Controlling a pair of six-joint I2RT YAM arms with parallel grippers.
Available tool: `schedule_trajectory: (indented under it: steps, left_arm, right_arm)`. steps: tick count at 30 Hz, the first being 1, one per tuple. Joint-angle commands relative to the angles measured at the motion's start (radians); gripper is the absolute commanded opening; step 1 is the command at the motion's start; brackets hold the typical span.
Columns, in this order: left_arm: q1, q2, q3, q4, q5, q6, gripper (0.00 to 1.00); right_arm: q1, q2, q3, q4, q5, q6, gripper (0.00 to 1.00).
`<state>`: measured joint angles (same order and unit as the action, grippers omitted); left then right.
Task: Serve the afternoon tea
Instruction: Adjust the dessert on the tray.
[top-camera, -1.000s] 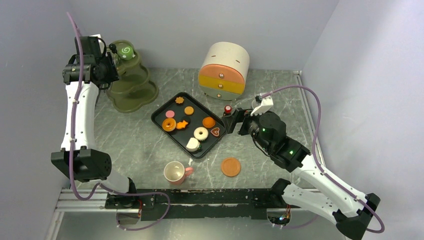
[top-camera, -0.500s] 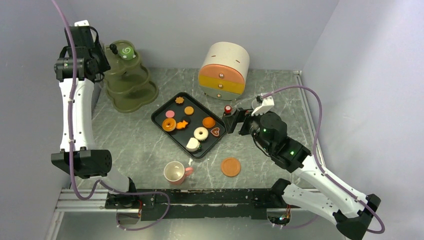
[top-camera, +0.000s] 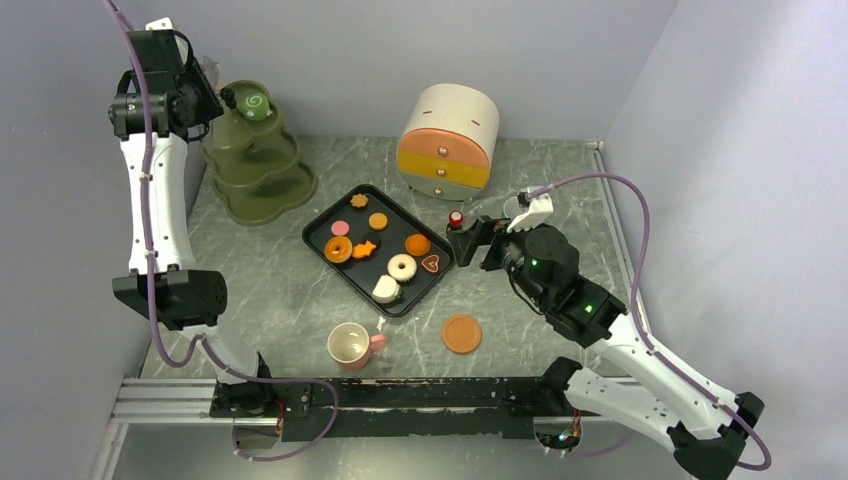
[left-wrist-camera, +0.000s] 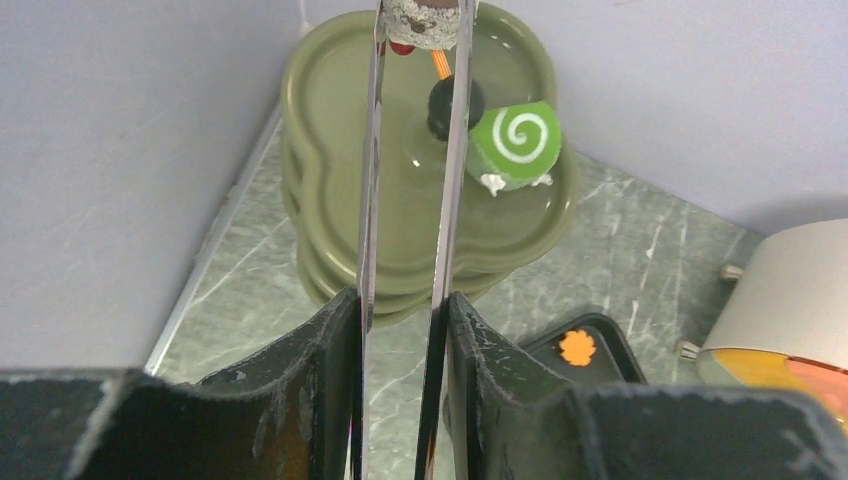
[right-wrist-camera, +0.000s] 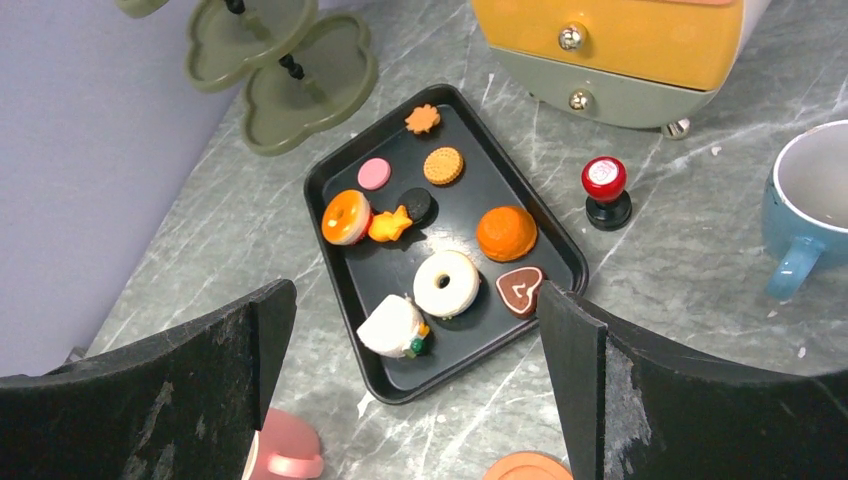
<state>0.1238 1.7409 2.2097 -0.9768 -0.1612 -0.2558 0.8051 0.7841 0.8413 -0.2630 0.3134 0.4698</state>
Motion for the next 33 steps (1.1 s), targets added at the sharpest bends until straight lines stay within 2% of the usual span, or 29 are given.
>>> schedule_trajectory:
  steps: [1,9,16,33]
  left_arm:
    - [0.012,0.014,0.069,0.058,0.11,-0.045,0.38]
    - [0.012,0.04,0.043,0.083,0.176,-0.057,0.38]
    - [0.01,0.047,0.024,0.1,0.17,-0.032,0.42]
    - [0.011,0.099,0.022,0.093,0.163,-0.004,0.43]
  right_arm:
    - [-0.005,-0.019,0.021,-0.016,0.022,0.0,0.95]
    - [-0.006,-0.015,0.024,-0.017,0.018,0.007,0.95]
    - [-0.005,-0.022,0.021,-0.02,0.022,0.011,0.95]
    - [-0.005,-0.017,0.023,-0.02,0.024,0.01,0.95]
